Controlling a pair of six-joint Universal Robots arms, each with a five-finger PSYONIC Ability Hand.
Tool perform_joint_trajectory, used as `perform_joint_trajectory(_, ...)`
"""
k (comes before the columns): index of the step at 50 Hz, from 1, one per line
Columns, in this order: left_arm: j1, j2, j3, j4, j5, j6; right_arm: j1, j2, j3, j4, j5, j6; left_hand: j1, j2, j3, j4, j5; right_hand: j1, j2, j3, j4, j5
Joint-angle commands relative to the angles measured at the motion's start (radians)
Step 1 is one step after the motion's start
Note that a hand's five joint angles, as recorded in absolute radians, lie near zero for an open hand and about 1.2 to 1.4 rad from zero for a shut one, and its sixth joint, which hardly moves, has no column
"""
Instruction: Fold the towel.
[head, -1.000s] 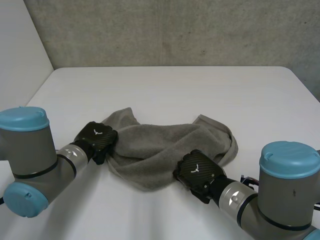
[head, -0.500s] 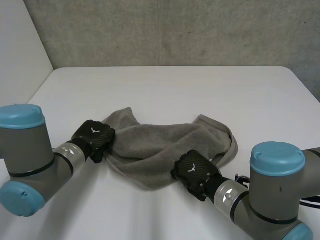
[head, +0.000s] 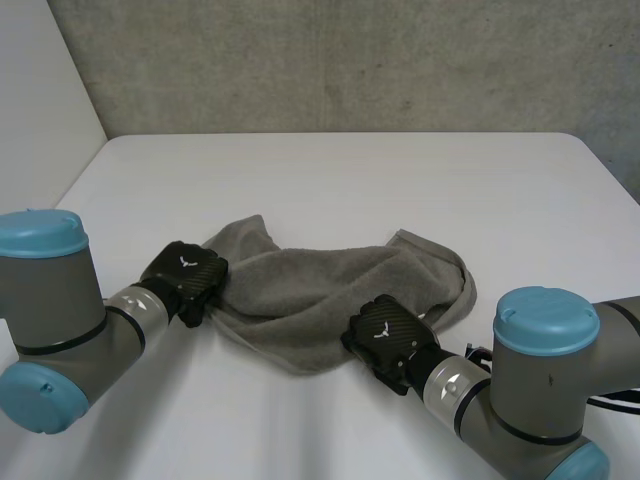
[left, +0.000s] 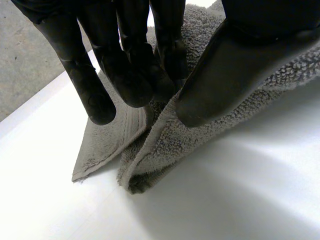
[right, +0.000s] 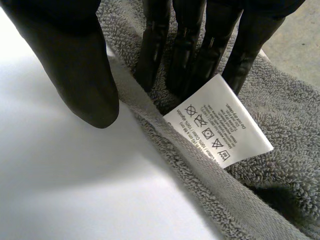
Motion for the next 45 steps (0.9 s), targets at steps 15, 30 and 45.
perform_joint_trajectory(15,0.019,0.074,-0.007,-0.034,0.000,-0.033,-0.175,-0.373,-0.016,-0.015,0.005,0.359,0.052,0.011,0.011,0.007,0.029,0.466,0.468,0.469,0.473,0.480)
perform_joint_trajectory(30,0.089,0.322,-0.056,-0.202,0.006,-0.058,-0.391,-0.435,-0.234,0.656,-0.146,0.125,0.052,0.011,0.011,0.007,0.029,0.466,0.468,0.469,0.473,0.480)
perform_joint_trajectory(45,0.142,0.376,0.019,-0.436,0.052,-0.050,-0.456,-0.422,-0.262,0.829,-0.204,-0.092,0.052,0.011,0.011,0.007,0.029,0.466,0.468,0.469,0.473,0.480)
